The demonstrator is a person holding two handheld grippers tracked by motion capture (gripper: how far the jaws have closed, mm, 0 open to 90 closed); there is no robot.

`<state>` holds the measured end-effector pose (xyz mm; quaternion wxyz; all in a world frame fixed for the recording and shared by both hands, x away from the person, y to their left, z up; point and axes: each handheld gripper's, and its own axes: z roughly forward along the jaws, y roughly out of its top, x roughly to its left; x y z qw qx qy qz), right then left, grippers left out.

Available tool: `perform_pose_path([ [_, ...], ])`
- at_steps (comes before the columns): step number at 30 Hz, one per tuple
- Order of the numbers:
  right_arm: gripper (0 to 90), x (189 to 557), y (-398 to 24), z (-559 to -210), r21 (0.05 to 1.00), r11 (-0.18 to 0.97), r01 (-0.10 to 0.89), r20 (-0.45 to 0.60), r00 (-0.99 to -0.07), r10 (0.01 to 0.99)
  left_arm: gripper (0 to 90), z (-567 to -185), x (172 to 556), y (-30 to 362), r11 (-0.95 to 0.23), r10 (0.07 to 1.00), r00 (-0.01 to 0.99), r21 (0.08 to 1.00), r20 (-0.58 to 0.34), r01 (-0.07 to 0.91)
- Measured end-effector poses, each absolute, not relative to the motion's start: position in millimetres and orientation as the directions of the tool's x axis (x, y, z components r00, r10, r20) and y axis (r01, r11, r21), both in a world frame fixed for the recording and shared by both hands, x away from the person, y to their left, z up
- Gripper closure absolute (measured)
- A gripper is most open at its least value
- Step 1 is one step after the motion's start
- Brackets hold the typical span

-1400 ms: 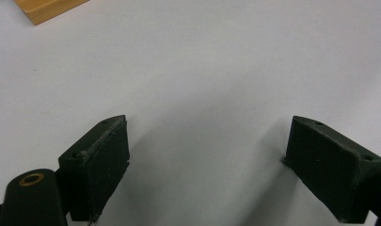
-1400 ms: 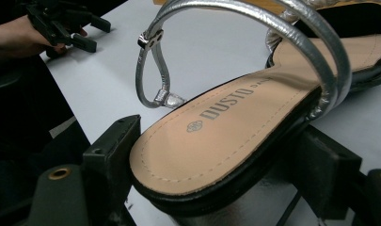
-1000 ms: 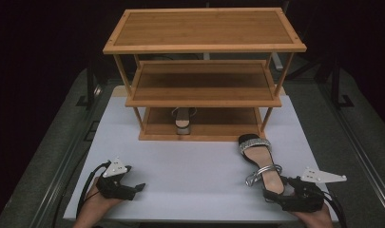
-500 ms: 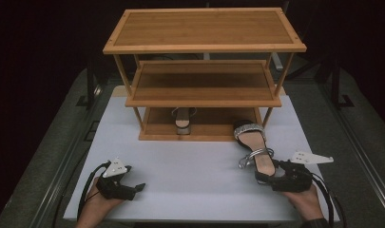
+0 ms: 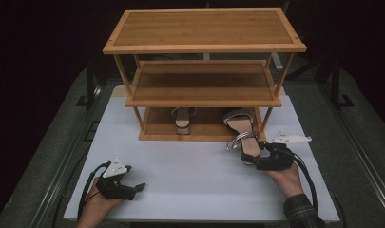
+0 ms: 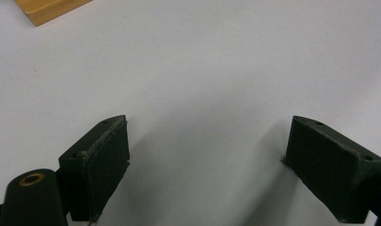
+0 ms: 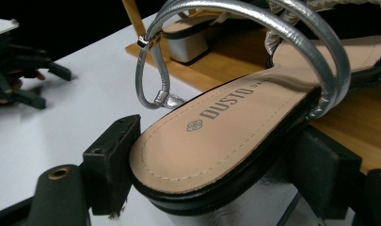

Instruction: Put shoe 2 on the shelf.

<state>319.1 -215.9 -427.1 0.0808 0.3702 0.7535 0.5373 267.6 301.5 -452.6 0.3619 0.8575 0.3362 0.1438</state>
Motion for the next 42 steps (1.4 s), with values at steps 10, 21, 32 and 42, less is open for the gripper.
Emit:
perform_pose_path([
  [10, 22.9, 351.5, -195.4, -427.4, 0.879, 0.129, 0.459, 0.264, -0.694, 0.670, 13.0, -452.6, 267.6, 301.5, -0.511, 0.681, 0.732, 0.718, 0.004, 0.472],
  [21, 22.9, 390.5, -161.5, -434.2, 0.881, 0.081, 0.466, 0.293, -0.672, 0.680, 13.0, -452.8, 267.6, 301.3, -0.511, 0.681, 0.732, 0.719, 0.005, 0.471],
  [32, 22.9, 426.7, -133.1, -452.3, 0.865, 0.029, 0.500, 0.342, -0.632, 0.695, 13.0, -452.6, 267.5, 301.4, -0.512, 0.681, 0.732, 0.718, 0.004, 0.472],
  [42, 22.9, 448.7, -115.7, -455.3, 0.857, 0.022, 0.514, 0.351, -0.617, 0.704, 13.0, -452.6, 267.4, 301.3, -0.511, 0.681, 0.732, 0.718, 0.004, 0.472],
])
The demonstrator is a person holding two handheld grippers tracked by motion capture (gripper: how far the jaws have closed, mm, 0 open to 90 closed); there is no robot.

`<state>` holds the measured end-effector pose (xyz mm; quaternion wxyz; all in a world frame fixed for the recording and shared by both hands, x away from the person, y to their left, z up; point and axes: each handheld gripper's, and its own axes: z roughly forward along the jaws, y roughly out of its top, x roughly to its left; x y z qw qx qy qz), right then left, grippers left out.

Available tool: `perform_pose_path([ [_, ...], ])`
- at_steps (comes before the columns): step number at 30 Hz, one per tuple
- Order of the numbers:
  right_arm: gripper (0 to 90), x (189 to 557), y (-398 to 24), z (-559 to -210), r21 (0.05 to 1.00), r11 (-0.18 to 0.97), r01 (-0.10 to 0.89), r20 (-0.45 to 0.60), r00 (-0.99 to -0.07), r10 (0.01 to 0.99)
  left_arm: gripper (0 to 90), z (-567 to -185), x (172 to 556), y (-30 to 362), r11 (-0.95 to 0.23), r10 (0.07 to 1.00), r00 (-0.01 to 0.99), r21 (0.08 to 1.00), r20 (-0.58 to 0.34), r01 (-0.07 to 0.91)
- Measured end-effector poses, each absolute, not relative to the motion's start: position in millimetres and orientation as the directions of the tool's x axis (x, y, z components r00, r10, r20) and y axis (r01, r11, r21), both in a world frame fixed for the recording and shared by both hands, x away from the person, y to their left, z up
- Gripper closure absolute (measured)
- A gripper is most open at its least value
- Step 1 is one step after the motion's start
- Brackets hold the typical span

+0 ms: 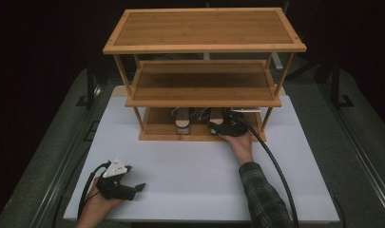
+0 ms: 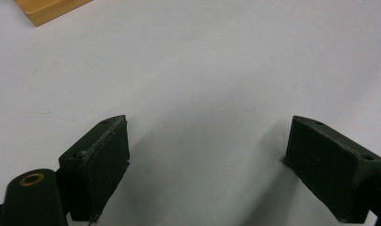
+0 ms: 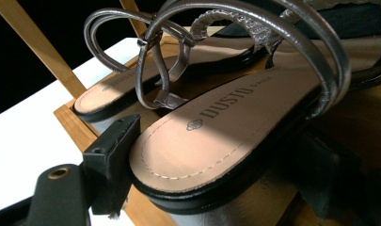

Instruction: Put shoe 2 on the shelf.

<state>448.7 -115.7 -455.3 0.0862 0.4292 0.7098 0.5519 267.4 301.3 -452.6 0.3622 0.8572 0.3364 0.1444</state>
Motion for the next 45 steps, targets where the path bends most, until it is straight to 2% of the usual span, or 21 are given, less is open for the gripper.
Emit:
perform_pose_path([
  [5, 22.8, 451.1, -108.7, -456.8, 0.841, 0.025, 0.541, 0.367, -0.602, 0.710, 13.0, -452.7, 267.4, 301.3, -0.511, 0.682, 0.732, 0.718, 0.004, 0.472],
  [7, 22.7, 455.1, -108.5, -459.3, 0.872, 0.063, 0.486, 0.304, -0.635, 0.710, 13.0, -452.7, 267.4, 301.3, -0.511, 0.681, 0.732, 0.718, 0.004, 0.472],
  [11, 21.7, 455.3, -103.7, -458.8, 0.847, 0.161, 0.507, 0.246, -0.641, 0.727, 13.0, -452.5, 267.3, 301.3, -0.513, 0.681, 0.732, 0.717, 0.005, 0.472],
  [13, 21.2, 454.2, -104.6, -459.0, 0.831, 0.191, 0.523, 0.251, -0.658, 0.710, 13.0, -452.5, 267.3, 301.3, -0.513, 0.681, 0.732, 0.717, 0.005, 0.472],
  [17, 20.1, 450.0, -111.6, -457.1, 0.832, 0.232, 0.505, 0.193, -0.653, 0.732, 13.0, -452.7, 267.3, 301.3, -0.510, 0.682, 0.731, 0.719, 0.003, 0.473],
  [19, 20.0, 444.8, -115.1, -456.0, 0.835, 0.215, 0.506, 0.203, -0.647, 0.735, 13.0, -452.8, 267.3, 301.3, -0.511, 0.682, 0.732, 0.719, 0.004, 0.471],
  [20, 19.5, 437.3, -117.0, -453.3, 0.806, 0.191, 0.560, 0.248, -0.612, 0.751, 13.0, -452.7, 267.3, 301.3, -0.511, 0.682, 0.732, 0.719, 0.004, 0.472],
  [22, 18.0, 431.9, -123.7, -452.0, 0.808, 0.216, 0.548, 0.226, -0.626, 0.746, 13.0, -452.8, 267.3, 301.3, -0.510, 0.682, 0.731, 0.719, 0.004, 0.472],
  [23, 18.5, 432.0, -129.3, -452.4, 0.839, 0.241, 0.488, 0.154, -0.637, 0.755, 13.0, -452.8, 267.3, 301.3, -0.510, 0.682, 0.731, 0.719, 0.004, 0.472],
  [24, 18.4, 424.9, -131.3, -450.2, 0.834, 0.231, 0.501, 0.190, -0.654, 0.732, 13.0, -452.8, 267.3, 301.3, -0.510, 0.682, 0.731, 0.719, 0.004, 0.472],
  [26, 17.4, 414.4, -137.2, -445.2, 0.806, 0.216, 0.550, 0.228, -0.627, 0.745, 13.0, -452.8, 267.3, 301.3, -0.510, 0.682, 0.731, 0.719, 0.004, 0.471],
  [27, 17.2, 412.2, -141.6, -444.3, 0.823, 0.213, 0.526, 0.211, -0.632, 0.746, 13.0, -452.8, 267.3, 301.3, -0.511, 0.682, 0.732, 0.719, 0.005, 0.471],
  [36, 9.3, 372.3, -161.9, -432.6, 0.819, 0.216, 0.532, 0.196, -0.613, 0.766, 13.0, -452.8, 267.3, 301.2, -0.508, 0.683, 0.731, 0.720, 0.001, 0.473],
  [45, 8.2, 342.5, -179.6, -428.4, 0.810, 0.246, 0.533, 0.169, -0.613, 0.772, 13.0, -452.6, 267.5, 301.6, -0.512, 0.680, 0.733, 0.718, 0.004, 0.472],
])
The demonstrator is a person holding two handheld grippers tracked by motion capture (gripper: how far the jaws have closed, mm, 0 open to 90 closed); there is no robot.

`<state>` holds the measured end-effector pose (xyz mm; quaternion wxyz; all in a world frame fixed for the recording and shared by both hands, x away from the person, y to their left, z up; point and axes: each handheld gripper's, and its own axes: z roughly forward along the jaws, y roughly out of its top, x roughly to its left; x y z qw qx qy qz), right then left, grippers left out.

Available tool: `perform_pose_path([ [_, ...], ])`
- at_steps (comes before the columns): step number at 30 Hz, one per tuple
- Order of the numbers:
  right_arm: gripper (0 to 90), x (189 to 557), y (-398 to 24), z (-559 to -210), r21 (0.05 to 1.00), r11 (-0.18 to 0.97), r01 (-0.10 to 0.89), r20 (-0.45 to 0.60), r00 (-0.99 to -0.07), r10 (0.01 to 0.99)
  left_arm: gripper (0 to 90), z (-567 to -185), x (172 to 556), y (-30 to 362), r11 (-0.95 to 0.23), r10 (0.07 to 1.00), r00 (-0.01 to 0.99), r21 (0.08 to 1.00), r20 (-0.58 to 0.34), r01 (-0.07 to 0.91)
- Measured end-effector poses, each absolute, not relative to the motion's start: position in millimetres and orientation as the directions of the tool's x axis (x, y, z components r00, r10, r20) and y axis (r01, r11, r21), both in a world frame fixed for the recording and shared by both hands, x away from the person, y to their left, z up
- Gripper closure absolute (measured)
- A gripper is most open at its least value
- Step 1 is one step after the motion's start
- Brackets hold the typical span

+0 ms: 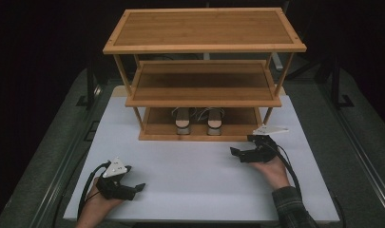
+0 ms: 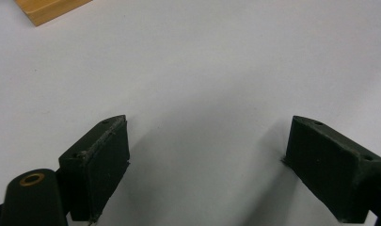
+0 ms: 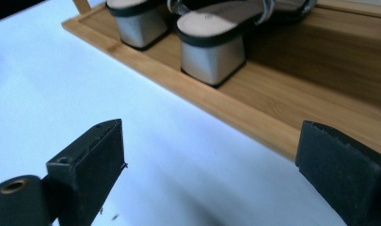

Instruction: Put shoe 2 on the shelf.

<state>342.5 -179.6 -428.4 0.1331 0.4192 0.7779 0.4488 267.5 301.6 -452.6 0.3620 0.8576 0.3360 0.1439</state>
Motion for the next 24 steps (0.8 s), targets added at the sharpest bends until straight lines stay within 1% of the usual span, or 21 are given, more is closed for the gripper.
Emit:
perform_pose_path([
  [11, 4.2, 318.1, -200.7, -430.4, 0.793, 0.278, 0.542, 0.117, -0.583, 0.804, 13.0, -452.7, 267.3, 301.5, -0.512, 0.681, 0.733, 0.718, 0.005, 0.471],
  [18, 3.7, 299.6, -215.0, -430.7, 0.789, 0.287, 0.543, 0.093, -0.567, 0.819, 13.0, -452.7, 267.2, 301.6, -0.513, 0.680, 0.733, 0.718, 0.005, 0.471],
  [24, 3.2, 280.3, -225.5, -433.0, 0.771, 0.299, 0.562, 0.088, -0.559, 0.825, 13.0, -452.6, 267.2, 301.7, -0.515, 0.679, 0.734, 0.716, 0.007, 0.470],
])
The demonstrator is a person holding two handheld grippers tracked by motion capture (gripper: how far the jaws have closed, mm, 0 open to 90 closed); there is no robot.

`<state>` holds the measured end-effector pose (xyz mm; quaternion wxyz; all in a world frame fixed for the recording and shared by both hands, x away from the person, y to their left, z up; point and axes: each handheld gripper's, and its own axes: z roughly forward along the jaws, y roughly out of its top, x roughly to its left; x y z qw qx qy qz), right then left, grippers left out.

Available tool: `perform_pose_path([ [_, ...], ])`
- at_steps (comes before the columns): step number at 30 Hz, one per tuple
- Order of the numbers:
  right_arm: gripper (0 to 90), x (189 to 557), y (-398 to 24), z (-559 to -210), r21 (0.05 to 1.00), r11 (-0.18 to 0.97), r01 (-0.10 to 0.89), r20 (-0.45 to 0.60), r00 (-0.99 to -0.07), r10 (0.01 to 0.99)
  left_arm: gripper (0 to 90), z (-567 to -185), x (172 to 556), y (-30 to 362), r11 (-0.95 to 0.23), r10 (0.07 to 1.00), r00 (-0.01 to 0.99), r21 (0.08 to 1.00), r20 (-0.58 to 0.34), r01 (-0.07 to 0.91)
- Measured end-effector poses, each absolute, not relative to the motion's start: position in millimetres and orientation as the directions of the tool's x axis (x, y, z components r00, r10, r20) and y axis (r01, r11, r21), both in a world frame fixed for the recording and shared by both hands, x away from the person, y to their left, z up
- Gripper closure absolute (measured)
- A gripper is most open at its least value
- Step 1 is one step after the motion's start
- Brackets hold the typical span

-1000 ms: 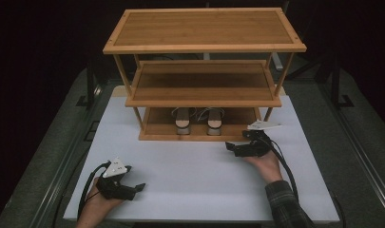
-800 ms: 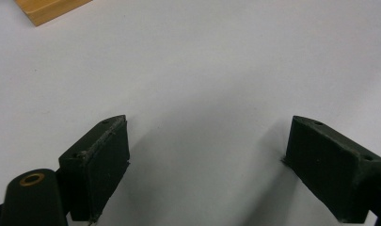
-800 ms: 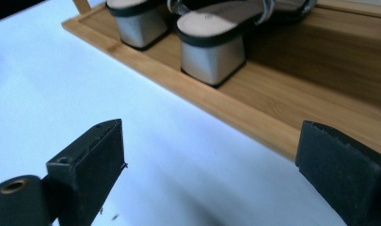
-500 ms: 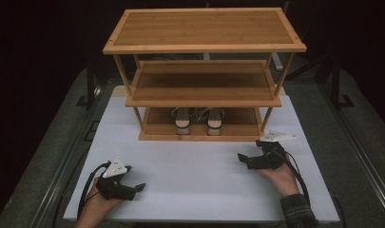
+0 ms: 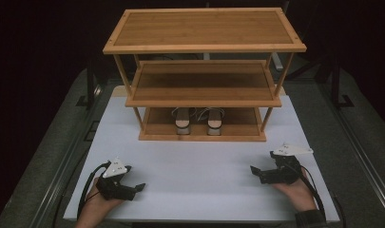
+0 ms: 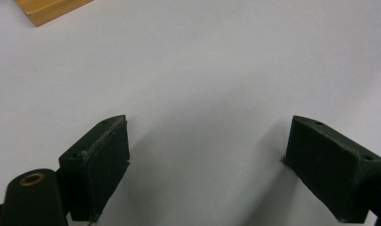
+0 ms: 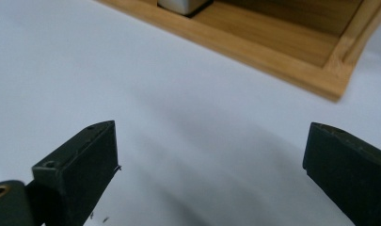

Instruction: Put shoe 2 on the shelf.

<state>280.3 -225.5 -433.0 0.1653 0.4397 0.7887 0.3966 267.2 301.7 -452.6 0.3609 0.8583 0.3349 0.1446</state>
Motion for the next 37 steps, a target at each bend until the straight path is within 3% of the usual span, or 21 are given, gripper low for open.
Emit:
perform_pose_path([
  [20, 0.2, 239.3, -261.1, -458.4, 0.697, 0.342, 0.630, -0.012, -0.467, 0.884, 13.0, -452.7, 267.2, 301.7, -0.514, 0.680, 0.734, 0.718, 0.006, 0.470],
  [37, 0.1, 240.4, -263.2, -459.7, 0.694, 0.330, 0.640, 0.008, -0.465, 0.885, 13.0, -452.7, 267.1, 301.6, -0.514, 0.680, 0.733, 0.718, 0.007, 0.470],
])
